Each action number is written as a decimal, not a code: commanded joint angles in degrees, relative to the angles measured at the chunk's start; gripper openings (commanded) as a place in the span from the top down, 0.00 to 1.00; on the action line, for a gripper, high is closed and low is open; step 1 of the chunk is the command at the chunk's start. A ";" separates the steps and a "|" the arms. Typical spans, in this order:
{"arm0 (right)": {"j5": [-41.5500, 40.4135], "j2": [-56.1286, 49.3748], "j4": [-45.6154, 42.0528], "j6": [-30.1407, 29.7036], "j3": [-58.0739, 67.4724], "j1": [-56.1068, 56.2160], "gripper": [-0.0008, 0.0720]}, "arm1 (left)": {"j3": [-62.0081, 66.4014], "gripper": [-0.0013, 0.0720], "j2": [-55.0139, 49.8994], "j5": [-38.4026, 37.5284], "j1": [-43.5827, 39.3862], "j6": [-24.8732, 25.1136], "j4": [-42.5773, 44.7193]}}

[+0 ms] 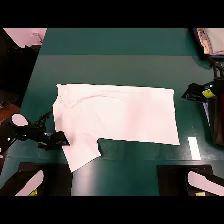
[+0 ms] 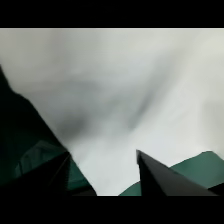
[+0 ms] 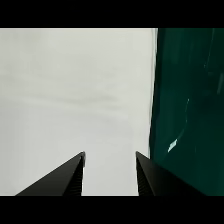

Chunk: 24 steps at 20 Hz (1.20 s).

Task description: Fold the shirts.

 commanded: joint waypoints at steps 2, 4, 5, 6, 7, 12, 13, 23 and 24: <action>3.52 0.79 -0.44 -1.36 -1.75 -0.35 0.49 | -0.17 0.94 0.07 3.80 -0.02 1.16 -0.13; 3.52 3.37 -0.39 -1.36 -7.34 -2.27 0.49 | 1.70 0.95 0.07 3.89 -0.04 1.46 -0.09; 3.56 5.18 -0.39 -1.36 -11.43 -4.00 0.49 | 3.37 0.95 0.07 3.28 -0.04 1.49 -0.24; 3.67 7.10 -0.42 -1.36 -15.74 -6.14 0.49 | 5.46 0.95 0.07 2.58 -0.04 1.79 -0.35; 4.04 8.74 -0.44 -1.44 -19.87 -8.15 0.49 | 7.41 0.95 0.07 1.86 -0.04 1.95 -0.61; 3.19 11.89 -0.33 -5.25 -37.94 -18.43 0.48 | 13.92 0.95 0.07 1.31 -0.04 3.48 -4.39; 2.34 11.85 0.13 -5.88 -39.89 -19.69 0.48 | 14.21 0.95 0.07 1.49 -0.04 3.48 -4.59; -7.63 11.89 4.59 -8.15 -44.35 -15.87 0.56 | 14.27 0.95 0.07 0.11 -0.04 4.52 -4.59; -8.20 11.89 4.59 -8.15 -44.35 -15.47 0.60 | 14.27 0.95 0.07 0.11 -0.04 4.52 -4.59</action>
